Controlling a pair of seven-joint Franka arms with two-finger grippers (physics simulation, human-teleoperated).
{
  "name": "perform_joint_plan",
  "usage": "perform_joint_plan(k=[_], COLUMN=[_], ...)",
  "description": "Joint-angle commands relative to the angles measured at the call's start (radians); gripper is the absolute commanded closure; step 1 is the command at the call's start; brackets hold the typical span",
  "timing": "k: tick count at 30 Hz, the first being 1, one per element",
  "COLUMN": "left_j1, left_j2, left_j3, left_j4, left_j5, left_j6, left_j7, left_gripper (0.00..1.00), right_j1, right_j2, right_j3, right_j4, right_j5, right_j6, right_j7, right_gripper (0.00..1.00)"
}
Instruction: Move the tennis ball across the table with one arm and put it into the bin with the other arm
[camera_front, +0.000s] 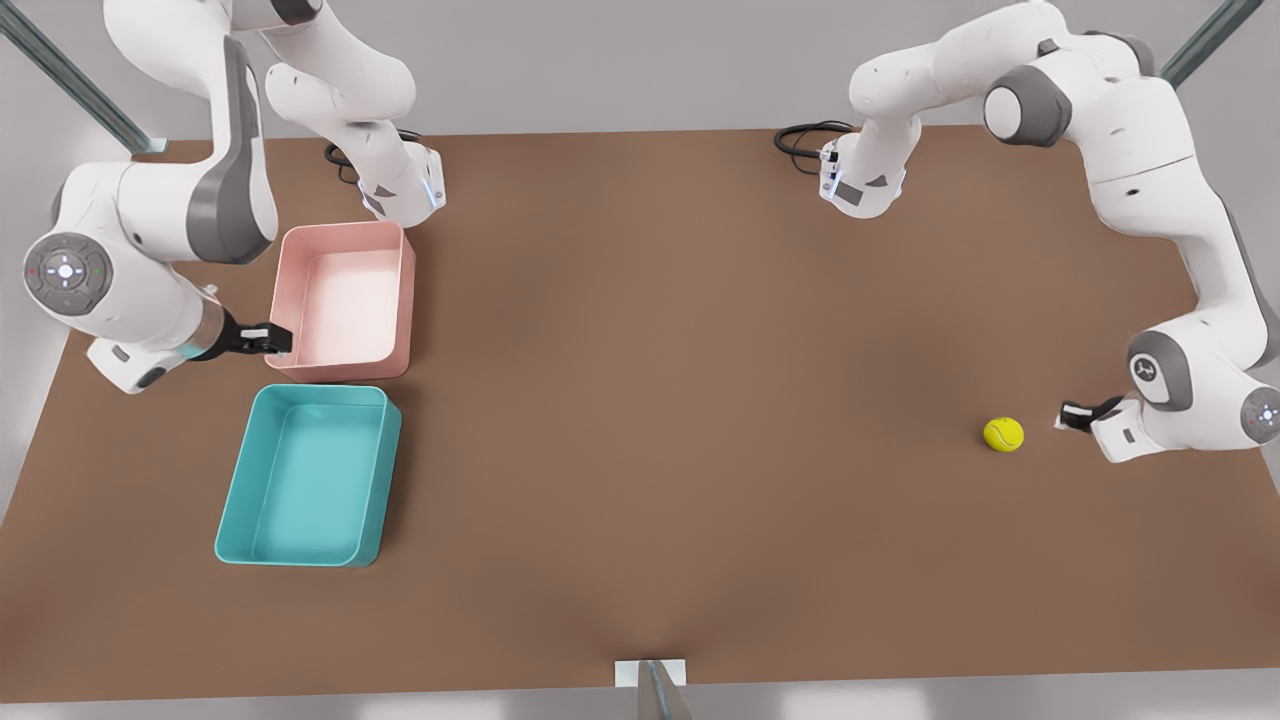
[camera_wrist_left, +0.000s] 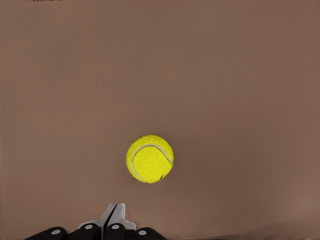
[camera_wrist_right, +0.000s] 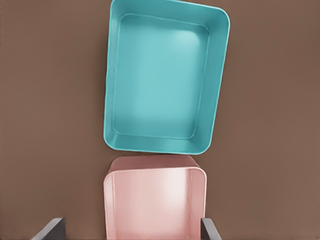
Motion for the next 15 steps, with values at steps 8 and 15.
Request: perform_joint_plan(k=[8,15], left_j1=[0.013,0.011], left_j2=[0.003,0.023], left_j3=[-0.001,-0.004], left_j4=[-0.132,-0.194], left_j5=[0.156,0.216], left_j6=[0.309,0.383], left_j7=[1.602,1.177], left_gripper=[0.79,0.79], right_j1=[-0.001,-0.001], right_j2=[0.000,0.000], right_j3=[0.000,0.000], right_j4=[-0.002,-0.003], right_j5=[0.004,0.004], right_j6=[-0.012,-0.020], right_j7=[-0.081,-0.083], right_gripper=[0.00,0.00])
